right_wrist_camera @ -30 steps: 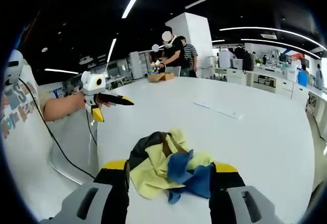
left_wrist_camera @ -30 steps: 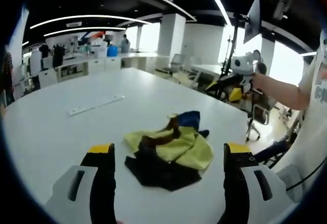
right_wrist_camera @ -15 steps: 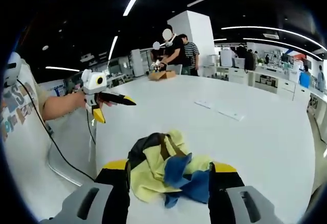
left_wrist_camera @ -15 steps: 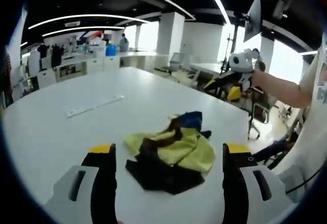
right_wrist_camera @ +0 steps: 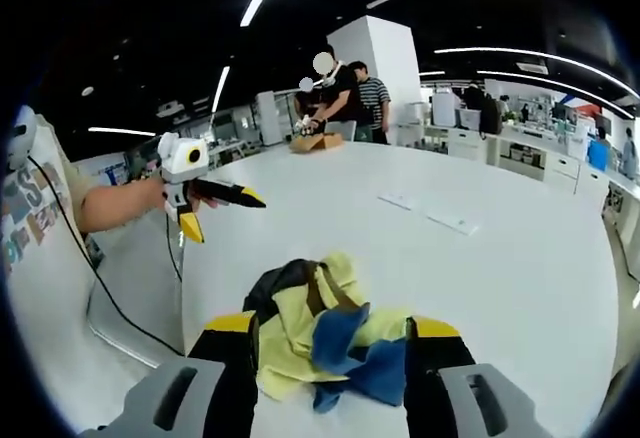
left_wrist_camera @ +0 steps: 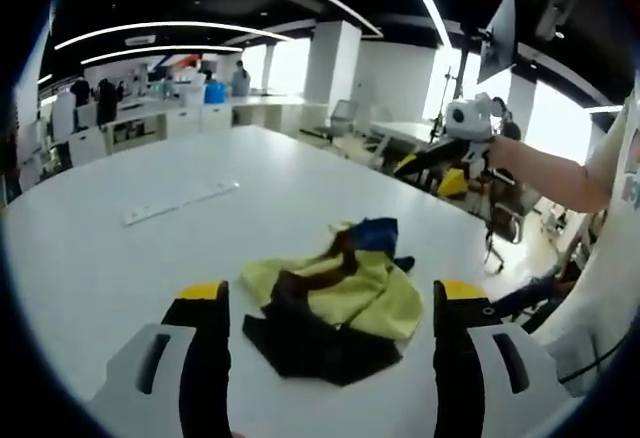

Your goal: Fold the garment on the visible template until the final outline fits inside the template.

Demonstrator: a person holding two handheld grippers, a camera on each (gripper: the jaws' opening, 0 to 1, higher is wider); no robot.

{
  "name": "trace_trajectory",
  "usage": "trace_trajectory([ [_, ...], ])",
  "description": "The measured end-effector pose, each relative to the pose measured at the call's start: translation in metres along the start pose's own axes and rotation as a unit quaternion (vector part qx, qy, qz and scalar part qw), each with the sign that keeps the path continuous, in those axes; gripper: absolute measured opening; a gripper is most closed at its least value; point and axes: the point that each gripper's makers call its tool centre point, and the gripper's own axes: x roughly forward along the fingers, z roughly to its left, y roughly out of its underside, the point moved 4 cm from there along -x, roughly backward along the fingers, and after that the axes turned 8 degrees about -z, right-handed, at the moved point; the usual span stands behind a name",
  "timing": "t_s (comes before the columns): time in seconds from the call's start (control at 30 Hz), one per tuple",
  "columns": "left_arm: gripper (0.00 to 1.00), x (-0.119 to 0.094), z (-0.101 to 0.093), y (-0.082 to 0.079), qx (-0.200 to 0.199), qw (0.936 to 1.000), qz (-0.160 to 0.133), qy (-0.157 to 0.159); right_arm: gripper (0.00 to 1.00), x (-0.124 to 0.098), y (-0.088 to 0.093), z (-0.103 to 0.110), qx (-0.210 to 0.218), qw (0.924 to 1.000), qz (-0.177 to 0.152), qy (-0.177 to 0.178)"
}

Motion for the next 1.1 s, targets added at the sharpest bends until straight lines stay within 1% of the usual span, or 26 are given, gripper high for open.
trace_trajectory([
  [0.13,0.79,0.003,0.002,0.001,0.003,1.0000,0.006,0.001,0.56,0.007,-0.002,-0.004,0.003,1.0000,0.002,-0.001],
  [0.23,0.76,0.006,0.001,0.002,0.002,1.0000,0.006,0.006,0.53,0.014,-0.002,-0.005,0.003,1.0000,0.006,-0.003],
  [0.43,0.74,0.012,0.008,0.008,-0.002,0.9998,0.017,0.006,0.52,0.025,-0.001,-0.008,0.006,0.9998,0.017,-0.008],
  [0.63,0.72,0.016,0.012,0.011,-0.002,0.9997,0.024,0.005,0.50,0.030,0.003,-0.011,0.008,0.9995,0.028,-0.009],
  [0.8,0.71,0.020,0.016,0.013,-0.002,0.9996,0.028,0.006,0.45,0.032,0.004,-0.013,0.009,0.9994,0.033,-0.009],
  [0.9,0.70,0.023,0.015,0.013,-0.004,0.9995,0.029,0.013,0.45,0.033,0.005,-0.016,0.010,0.9993,0.035,-0.008],
  [1.1,0.66,0.030,0.020,0.015,-0.008,0.9993,0.036,0.010,0.42,0.037,0.006,-0.018,0.009,0.9989,0.045,-0.010],
])
